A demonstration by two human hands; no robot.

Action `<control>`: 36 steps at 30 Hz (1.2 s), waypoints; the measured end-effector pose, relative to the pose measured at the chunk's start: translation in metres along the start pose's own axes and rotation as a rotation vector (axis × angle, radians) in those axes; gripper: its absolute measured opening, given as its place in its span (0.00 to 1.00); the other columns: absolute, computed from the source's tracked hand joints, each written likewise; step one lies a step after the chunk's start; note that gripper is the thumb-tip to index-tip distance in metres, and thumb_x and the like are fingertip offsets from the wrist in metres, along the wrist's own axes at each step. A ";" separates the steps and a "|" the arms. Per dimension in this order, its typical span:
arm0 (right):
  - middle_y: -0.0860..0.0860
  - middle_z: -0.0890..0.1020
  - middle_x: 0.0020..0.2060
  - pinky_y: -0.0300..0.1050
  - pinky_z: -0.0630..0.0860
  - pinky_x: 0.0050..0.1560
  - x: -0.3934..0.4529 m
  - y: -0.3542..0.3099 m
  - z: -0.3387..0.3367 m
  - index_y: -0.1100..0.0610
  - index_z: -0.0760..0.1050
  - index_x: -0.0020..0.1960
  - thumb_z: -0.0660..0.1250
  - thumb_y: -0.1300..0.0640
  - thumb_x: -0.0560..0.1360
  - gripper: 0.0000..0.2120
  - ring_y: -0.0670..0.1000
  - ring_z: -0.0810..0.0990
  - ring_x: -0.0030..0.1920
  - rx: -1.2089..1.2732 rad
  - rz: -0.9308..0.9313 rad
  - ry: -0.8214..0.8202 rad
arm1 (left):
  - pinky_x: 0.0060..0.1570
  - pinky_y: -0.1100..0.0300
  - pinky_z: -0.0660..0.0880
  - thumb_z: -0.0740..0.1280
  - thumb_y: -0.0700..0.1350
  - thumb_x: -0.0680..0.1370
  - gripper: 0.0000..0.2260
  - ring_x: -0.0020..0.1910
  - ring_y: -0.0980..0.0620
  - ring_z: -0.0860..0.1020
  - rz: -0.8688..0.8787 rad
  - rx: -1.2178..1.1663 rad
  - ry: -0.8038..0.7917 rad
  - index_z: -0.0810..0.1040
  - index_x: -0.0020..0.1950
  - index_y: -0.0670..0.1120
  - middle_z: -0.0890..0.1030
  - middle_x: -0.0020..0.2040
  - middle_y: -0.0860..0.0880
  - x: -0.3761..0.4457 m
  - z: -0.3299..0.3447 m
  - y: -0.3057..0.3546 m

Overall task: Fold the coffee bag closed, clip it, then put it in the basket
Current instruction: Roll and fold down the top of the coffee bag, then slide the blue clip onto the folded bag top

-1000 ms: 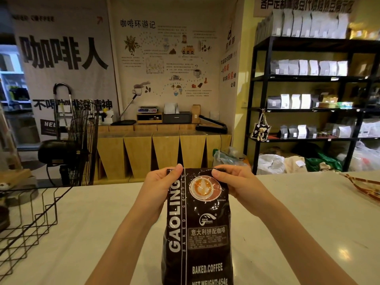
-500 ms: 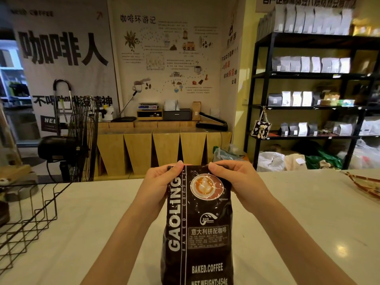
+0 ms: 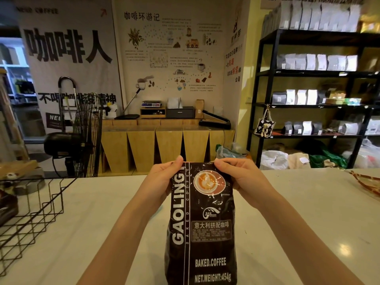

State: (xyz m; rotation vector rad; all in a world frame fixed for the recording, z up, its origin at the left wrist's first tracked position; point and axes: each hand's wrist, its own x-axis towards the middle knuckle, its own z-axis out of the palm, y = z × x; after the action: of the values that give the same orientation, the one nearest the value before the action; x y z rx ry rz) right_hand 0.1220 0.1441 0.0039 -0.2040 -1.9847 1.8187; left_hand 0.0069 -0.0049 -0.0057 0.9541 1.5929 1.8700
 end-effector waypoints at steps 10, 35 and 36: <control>0.49 0.85 0.31 0.35 0.78 0.33 0.002 0.004 0.000 0.56 0.81 0.43 0.66 0.55 0.72 0.07 0.47 0.83 0.34 0.020 -0.013 0.033 | 0.52 0.60 0.72 0.56 0.59 0.75 0.21 0.58 0.52 0.75 -0.052 0.647 0.015 0.70 0.64 0.52 0.78 0.56 0.53 0.005 -0.043 -0.002; 0.48 0.85 0.29 0.33 0.76 0.31 0.004 0.011 0.002 0.56 0.80 0.42 0.65 0.55 0.73 0.07 0.45 0.83 0.32 0.033 -0.035 0.073 | 0.42 0.59 0.79 0.63 0.40 0.76 0.05 0.45 0.52 0.80 -0.230 0.700 0.129 0.75 0.50 0.45 0.80 0.48 0.47 0.004 -0.092 -0.030; 0.48 0.85 0.29 0.33 0.77 0.31 0.004 0.011 0.001 0.56 0.80 0.43 0.65 0.55 0.73 0.07 0.46 0.83 0.32 0.035 -0.035 0.074 | 0.42 0.61 0.79 0.63 0.40 0.76 0.05 0.46 0.53 0.80 -0.147 0.643 0.113 0.75 0.49 0.47 0.80 0.49 0.49 0.001 -0.091 -0.021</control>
State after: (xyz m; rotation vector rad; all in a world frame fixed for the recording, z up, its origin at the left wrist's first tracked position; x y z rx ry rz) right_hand 0.1158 0.1458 -0.0064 -0.2212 -1.8932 1.7960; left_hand -0.0654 -0.0575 -0.0322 0.9508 2.3323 1.3436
